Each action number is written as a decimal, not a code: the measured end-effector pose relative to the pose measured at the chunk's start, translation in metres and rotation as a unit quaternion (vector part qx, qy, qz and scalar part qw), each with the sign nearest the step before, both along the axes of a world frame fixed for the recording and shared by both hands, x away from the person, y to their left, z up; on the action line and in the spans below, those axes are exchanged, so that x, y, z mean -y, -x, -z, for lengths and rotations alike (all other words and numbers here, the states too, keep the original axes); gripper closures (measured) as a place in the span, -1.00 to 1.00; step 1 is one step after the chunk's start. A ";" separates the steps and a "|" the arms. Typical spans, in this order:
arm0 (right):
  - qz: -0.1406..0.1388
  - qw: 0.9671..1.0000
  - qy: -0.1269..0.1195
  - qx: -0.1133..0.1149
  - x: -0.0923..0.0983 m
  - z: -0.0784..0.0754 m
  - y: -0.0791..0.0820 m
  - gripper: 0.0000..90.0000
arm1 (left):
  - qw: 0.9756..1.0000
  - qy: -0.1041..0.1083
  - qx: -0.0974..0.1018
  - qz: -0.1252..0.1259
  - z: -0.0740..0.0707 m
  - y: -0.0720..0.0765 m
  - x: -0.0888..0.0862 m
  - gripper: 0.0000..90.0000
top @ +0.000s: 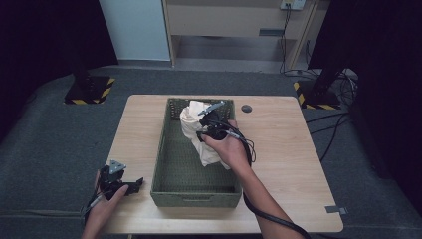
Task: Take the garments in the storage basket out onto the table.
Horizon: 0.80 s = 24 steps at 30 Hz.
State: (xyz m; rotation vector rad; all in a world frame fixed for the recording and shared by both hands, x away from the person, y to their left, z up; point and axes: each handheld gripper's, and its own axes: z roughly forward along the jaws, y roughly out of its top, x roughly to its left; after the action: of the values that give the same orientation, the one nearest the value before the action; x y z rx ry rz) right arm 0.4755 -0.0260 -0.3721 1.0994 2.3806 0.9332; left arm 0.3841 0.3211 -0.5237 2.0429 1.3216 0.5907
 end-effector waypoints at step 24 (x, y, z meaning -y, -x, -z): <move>0.000 0.999 -0.004 0.032 0.019 -0.031 0.017 0.19 | 1.000 0.000 0.000 0.000 0.000 0.000 0.000 -1.00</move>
State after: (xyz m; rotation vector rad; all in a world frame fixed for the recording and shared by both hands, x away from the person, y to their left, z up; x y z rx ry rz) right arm 0.4588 -0.0454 -0.3413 1.0553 2.3278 0.9633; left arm 0.3841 0.3211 -0.5236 2.0435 1.3219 0.5900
